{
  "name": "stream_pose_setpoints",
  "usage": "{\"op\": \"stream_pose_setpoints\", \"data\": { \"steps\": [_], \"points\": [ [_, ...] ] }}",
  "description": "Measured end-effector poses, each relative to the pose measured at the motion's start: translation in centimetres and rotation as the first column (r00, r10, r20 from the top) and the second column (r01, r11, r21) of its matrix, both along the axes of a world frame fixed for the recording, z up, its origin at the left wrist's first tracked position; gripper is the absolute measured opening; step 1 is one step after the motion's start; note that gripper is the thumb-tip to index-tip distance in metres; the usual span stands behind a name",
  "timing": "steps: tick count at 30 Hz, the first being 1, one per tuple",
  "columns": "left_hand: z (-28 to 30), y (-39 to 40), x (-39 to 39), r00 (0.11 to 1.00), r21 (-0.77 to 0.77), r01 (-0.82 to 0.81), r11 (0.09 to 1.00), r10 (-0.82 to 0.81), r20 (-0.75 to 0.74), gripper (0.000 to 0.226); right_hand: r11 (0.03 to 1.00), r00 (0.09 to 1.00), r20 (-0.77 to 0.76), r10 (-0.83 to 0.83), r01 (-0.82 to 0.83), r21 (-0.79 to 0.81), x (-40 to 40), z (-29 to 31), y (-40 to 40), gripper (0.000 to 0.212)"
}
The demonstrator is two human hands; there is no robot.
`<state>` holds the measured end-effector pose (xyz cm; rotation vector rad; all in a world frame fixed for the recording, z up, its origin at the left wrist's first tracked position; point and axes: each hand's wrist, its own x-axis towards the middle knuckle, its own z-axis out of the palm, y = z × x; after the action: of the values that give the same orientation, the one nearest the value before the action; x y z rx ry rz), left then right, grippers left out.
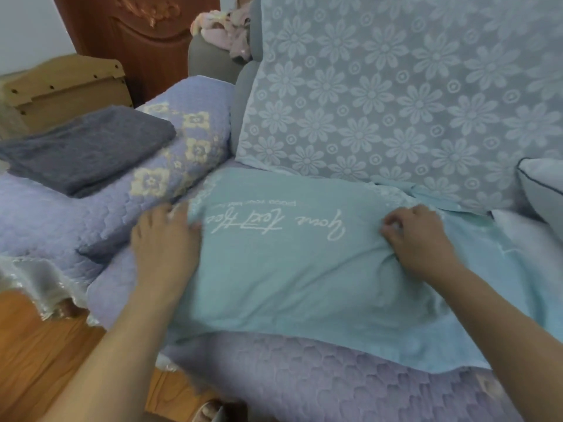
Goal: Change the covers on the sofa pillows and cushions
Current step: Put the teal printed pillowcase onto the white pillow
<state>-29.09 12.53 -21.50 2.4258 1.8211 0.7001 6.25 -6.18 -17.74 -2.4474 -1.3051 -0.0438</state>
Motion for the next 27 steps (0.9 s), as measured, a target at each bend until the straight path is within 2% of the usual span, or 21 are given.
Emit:
{"op": "stream_pose_setpoints", "data": {
  "steps": [2, 3, 5, 7, 10, 13, 16, 17, 19, 21, 22, 23, 24, 25, 27],
  "points": [
    [0.4, -1.9, 3.3, 0.972, 0.074, 0.234, 0.969, -0.231, -0.047, 0.044, 0.960, 0.961, 0.011, -0.277, 0.277, -0.039, 2.2, -0.8, -0.6, 0.057],
    [0.4, -2.9, 5.0, 0.949, 0.028, 0.307, 0.951, -0.303, -0.085, 0.051, 0.917, 0.919, -0.027, -0.393, 0.389, -0.085, 3.3, -1.0, -1.1, 0.068],
    [0.1, -4.3, 7.8, 0.910, -0.050, 0.367, 0.929, -0.370, -0.187, 0.063, 0.848, 0.853, -0.073, -0.517, 0.499, -0.180, 5.6, -1.5, -1.8, 0.080],
    [0.4, -4.5, 9.6, 0.881, -0.071, 0.404, 0.912, -0.409, -0.237, 0.071, 0.842, 0.859, -0.025, -0.512, 0.495, -0.216, 7.8, -1.7, -1.9, 0.087],
    [1.3, -4.6, 12.2, 0.866, -0.120, 0.430, 0.895, -0.446, -0.225, 0.077, 0.891, 0.920, 0.048, -0.389, 0.389, -0.233, 10.6, -0.4, -0.6, 0.093],
    [1.6, -5.7, 14.8, 0.858, -0.114, 0.469, 0.876, -0.483, -0.176, 0.078, 0.911, 0.936, -0.073, -0.345, 0.315, -0.268, 13.2, 1.1, 1.9, 0.100],
    [1.7, -5.9, 16.9, 0.846, -0.139, 0.493, 0.859, -0.511, -0.154, 0.080, 0.904, 0.916, -0.228, -0.329, 0.236, -0.357, 14.9, 1.8, 4.4, 0.118],
    [1.9, -5.6, 17.5, 0.846, -0.142, 0.495, 0.857, -0.513, -0.149, 0.080, 0.901, 0.923, -0.229, -0.308, 0.206, -0.382, 15.0, 1.7, 5.5, 0.113],
    [2.0, -4.8, 18.5, 0.856, -0.128, 0.491, 0.862, -0.505, -0.116, 0.080, 0.898, 0.962, -0.178, -0.205, 0.113, -0.425, 14.7, 1.0, 8.0, 0.079],
    [1.7, -4.1, 19.2, 0.862, -0.112, 0.486, 0.867, -0.497, -0.100, 0.076, 0.930, 0.997, -0.016, -0.079, 0.068, -0.362, 14.8, 0.3, 9.4, 0.044],
    [1.1, -3.9, 19.4, 0.861, -0.122, 0.485, 0.866, -0.497, -0.109, 0.074, 0.951, 0.990, 0.127, -0.068, 0.103, -0.293, 15.7, 0.3, 8.8, 0.032],
    [0.6, -3.8, 19.6, 0.860, -0.151, 0.479, 0.865, -0.497, -0.118, 0.072, 0.956, 0.959, 0.246, -0.140, 0.195, -0.220, 17.6, 0.3, 7.6, 0.028],
    [-0.2, -3.8, 19.8, 0.858, -0.201, 0.469, 0.860, -0.498, -0.130, 0.071, 0.936, 0.919, 0.303, -0.252, 0.311, -0.165, 19.8, -0.1, 5.6, 0.029],
    [-1.0, -3.9, 19.9, 0.853, -0.257, 0.455, 0.853, -0.500, -0.147, 0.072, 0.890, 0.876, 0.336, -0.346, 0.420, -0.179, 21.9, -0.6, 3.3, 0.029],
    [-2.5, -3.7, 20.0, 0.854, -0.326, 0.418, 0.848, -0.489, -0.177, 0.078, 0.833, 0.846, 0.358, -0.395, 0.494, -0.250, 24.3, -1.8, 0.7, 0.027]
  ]
}}
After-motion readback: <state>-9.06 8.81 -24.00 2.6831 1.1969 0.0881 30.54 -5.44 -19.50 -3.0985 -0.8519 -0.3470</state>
